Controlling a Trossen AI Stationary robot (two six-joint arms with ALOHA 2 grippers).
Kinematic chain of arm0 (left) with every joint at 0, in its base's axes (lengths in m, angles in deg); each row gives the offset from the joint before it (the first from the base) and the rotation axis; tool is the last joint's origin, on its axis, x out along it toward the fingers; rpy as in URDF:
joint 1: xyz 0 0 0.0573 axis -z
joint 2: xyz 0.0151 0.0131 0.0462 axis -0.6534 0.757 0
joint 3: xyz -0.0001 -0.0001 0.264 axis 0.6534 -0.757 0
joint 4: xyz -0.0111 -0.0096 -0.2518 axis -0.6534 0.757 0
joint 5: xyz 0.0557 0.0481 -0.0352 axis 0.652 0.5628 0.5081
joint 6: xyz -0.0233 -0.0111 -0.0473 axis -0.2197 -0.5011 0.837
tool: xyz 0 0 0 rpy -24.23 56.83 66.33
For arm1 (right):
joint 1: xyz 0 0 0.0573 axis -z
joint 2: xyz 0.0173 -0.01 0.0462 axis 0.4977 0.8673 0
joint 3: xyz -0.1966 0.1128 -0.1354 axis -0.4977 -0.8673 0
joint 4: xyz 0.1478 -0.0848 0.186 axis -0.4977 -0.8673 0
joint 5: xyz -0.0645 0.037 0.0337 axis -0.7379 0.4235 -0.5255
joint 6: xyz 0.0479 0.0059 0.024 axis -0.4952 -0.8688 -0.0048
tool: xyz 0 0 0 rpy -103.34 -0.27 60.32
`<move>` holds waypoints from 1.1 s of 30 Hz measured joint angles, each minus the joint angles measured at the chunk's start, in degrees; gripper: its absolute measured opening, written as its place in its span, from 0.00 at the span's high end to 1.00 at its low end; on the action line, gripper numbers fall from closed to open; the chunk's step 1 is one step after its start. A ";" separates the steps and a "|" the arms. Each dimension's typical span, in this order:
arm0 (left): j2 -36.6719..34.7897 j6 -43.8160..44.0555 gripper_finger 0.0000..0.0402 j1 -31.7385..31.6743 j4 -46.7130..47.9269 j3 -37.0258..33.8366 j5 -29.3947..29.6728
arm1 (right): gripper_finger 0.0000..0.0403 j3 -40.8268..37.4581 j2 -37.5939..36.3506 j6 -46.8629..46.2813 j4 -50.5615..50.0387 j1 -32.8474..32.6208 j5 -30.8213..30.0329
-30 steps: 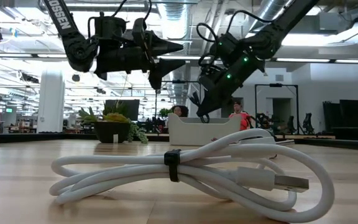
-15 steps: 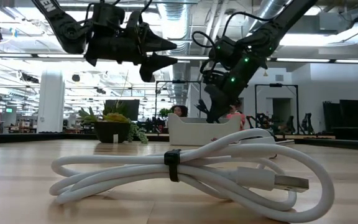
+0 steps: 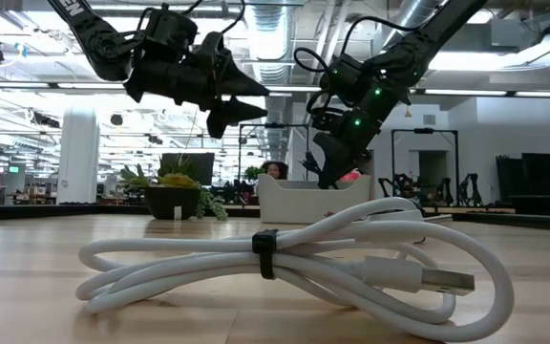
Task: Pick and place USB-C Cables
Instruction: Put the black charger cable into the white bin
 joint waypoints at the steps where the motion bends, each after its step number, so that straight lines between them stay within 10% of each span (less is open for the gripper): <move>1: 0.00 -0.01 0.48 0.00 0.53 0.00 0.06 | 0.96 -0.24 0.00 0.00 0.16 0.00 -0.01; 33: 0.02 -1.50 0.48 0.04 2.21 0.00 6.65 | 0.96 -3.16 0.02 -0.98 3.73 0.68 -0.92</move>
